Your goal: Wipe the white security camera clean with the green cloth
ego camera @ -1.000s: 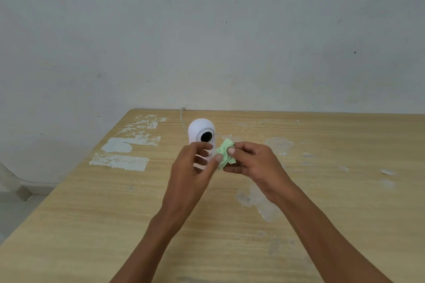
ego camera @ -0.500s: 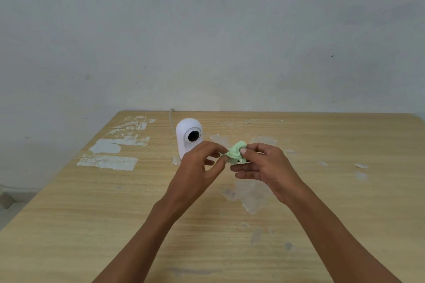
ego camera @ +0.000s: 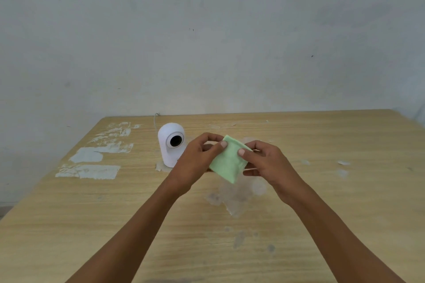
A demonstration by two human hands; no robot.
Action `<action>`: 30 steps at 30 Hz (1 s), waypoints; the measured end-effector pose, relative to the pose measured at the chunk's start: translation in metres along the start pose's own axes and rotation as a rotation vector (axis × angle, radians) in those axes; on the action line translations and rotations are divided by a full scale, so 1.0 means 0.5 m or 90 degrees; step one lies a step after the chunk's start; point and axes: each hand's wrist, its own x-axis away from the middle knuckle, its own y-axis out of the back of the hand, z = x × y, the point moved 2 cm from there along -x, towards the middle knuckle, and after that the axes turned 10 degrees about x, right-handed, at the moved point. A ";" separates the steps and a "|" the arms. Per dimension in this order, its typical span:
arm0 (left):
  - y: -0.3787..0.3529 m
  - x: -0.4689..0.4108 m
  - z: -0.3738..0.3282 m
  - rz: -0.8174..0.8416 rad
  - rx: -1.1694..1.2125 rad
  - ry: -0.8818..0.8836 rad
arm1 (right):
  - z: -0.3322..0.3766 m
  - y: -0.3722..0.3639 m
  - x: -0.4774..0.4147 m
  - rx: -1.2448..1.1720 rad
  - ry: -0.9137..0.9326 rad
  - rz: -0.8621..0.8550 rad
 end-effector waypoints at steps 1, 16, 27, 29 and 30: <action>-0.003 -0.004 0.008 0.034 0.052 0.052 | -0.007 0.006 -0.003 -0.032 -0.020 0.001; -0.061 -0.121 0.074 -0.069 -0.496 -0.156 | -0.090 0.029 -0.062 0.178 -0.190 -0.125; -0.082 -0.090 0.134 0.094 -0.757 -0.271 | -0.115 -0.019 -0.036 0.690 -0.022 -0.118; -0.080 -0.090 0.133 0.110 -0.757 -0.277 | -0.116 -0.020 -0.035 0.691 -0.015 -0.120; -0.081 -0.090 0.128 0.109 -0.752 -0.278 | -0.114 -0.019 -0.038 0.680 -0.015 -0.125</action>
